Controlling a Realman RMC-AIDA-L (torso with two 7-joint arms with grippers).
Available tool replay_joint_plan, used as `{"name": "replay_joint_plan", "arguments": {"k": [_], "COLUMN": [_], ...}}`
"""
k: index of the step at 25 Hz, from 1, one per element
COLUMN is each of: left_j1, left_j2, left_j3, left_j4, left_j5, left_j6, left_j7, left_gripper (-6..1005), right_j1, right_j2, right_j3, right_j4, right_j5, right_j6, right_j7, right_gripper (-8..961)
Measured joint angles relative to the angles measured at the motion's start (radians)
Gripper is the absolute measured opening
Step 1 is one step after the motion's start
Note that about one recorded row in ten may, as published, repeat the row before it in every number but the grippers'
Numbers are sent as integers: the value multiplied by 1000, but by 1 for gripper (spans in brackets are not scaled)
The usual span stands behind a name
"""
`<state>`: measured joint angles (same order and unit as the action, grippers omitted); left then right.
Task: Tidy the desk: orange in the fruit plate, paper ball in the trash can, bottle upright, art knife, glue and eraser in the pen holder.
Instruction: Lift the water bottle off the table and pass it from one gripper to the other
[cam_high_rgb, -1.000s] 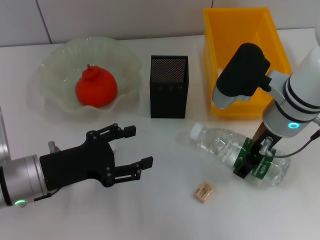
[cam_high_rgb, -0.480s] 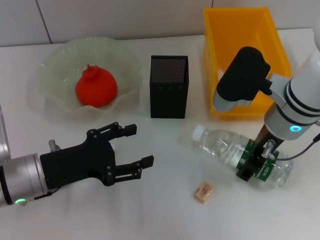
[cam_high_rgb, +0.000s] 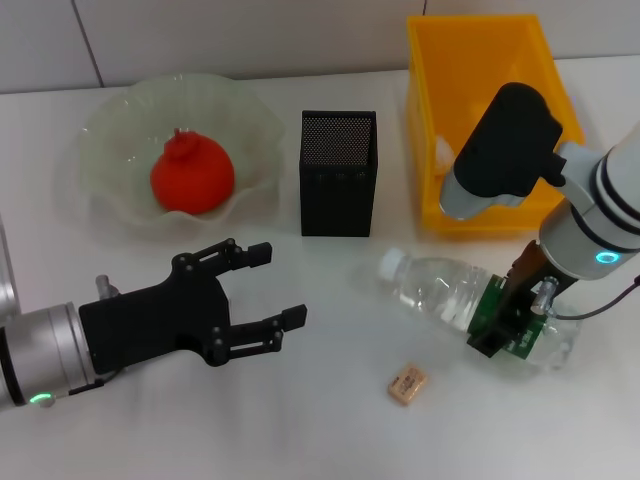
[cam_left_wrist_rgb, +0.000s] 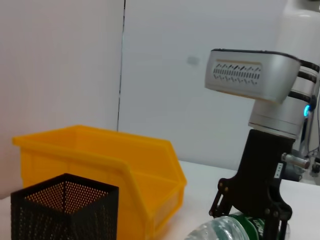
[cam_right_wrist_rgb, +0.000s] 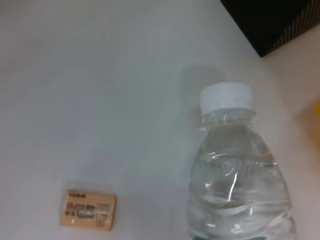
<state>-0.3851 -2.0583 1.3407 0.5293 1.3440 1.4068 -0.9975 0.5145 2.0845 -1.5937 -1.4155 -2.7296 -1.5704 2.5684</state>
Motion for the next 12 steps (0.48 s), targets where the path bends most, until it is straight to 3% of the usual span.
{"name": "replay_joint_plan", "arguments": {"k": [12], "left_j1": [17], "left_j2": [-4], "left_j3": [-38], "left_j4": [0], "left_j5": [-8], "left_j6": [15], "left_j7": [14], "left_gripper": [830], "right_j1": [-93], "right_j2": [1], "right_j3": [140], "right_j4": [-88], "right_j5": [162], "right_j6": [-47], "right_j7": [-133], "right_gripper": [760]}}
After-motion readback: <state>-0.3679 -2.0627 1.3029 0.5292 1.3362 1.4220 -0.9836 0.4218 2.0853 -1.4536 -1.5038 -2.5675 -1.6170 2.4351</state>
